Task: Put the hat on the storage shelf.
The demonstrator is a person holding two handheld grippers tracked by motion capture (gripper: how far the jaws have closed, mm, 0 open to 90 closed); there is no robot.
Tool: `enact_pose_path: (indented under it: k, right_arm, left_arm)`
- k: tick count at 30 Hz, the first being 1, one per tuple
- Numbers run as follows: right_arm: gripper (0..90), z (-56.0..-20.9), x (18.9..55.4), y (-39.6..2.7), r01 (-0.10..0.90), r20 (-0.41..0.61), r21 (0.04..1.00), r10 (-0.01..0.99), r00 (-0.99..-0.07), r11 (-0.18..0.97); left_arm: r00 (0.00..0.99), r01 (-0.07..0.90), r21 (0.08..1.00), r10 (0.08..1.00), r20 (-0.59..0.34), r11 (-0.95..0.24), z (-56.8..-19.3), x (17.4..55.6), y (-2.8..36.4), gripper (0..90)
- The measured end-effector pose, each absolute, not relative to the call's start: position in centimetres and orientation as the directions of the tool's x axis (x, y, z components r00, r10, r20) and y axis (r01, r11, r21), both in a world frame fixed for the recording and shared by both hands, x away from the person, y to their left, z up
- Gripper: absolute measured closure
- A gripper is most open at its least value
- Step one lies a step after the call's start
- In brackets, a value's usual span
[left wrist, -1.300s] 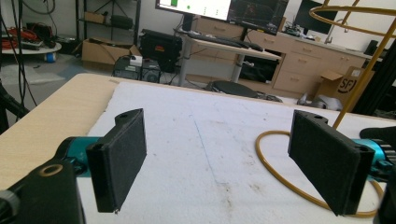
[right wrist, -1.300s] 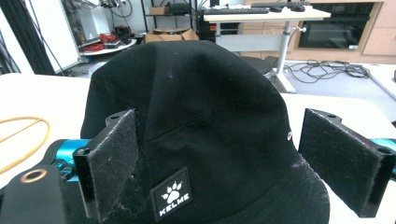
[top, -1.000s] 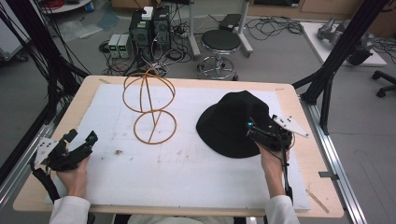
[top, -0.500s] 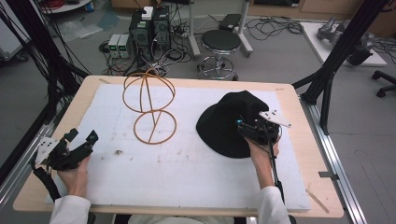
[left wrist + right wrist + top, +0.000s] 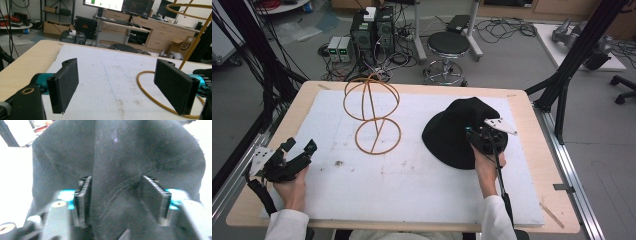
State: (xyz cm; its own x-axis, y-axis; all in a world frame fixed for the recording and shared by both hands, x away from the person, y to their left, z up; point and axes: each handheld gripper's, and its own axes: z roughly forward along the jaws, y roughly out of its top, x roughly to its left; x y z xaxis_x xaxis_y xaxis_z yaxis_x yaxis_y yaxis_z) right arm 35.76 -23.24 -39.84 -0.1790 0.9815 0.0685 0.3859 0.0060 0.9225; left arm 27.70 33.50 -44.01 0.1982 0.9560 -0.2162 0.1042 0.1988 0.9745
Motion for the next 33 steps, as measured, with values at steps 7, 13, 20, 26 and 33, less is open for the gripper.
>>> enact_pose_path:
  k: [7,13,20,26,33]
  right_arm:
    - [84.8,-40.0,35.7,-22.8,0.392,0.076,0.920,0.978,-0.192,0.006]
    - [86.0,-40.3,35.6,-22.9,0.382,0.079,0.924,0.978,-0.192,0.001]
    - [86.0,-40.4,35.1,-22.8,0.347,0.037,0.937,0.979,-0.202,0.036]
    - [86.1,-40.2,34.6,-22.8,0.311,0.040,0.950,0.977,-0.210,0.028]
    - [86.1,-39.0,33.3,-22.5,0.211,0.020,0.977,0.968,-0.249,0.034]
  left_arm:
    - [0.196,0.107,0.971,0.953,-0.231,0.213,-44.1,28.0,33.6,20.3]
    - [0.195,0.106,0.972,0.954,-0.228,0.211,-44.1,28.0,33.6,20.3]
    - [0.202,0.105,0.971,0.951,-0.232,0.215,-44.1,28.0,33.6,20.3]
    - [0.202,0.106,0.971,0.952,-0.230,0.212,-44.1,28.0,33.6,20.3]
    - [0.205,0.107,0.972,0.952,-0.229,0.210,-44.1,28.0,33.5,20.3]
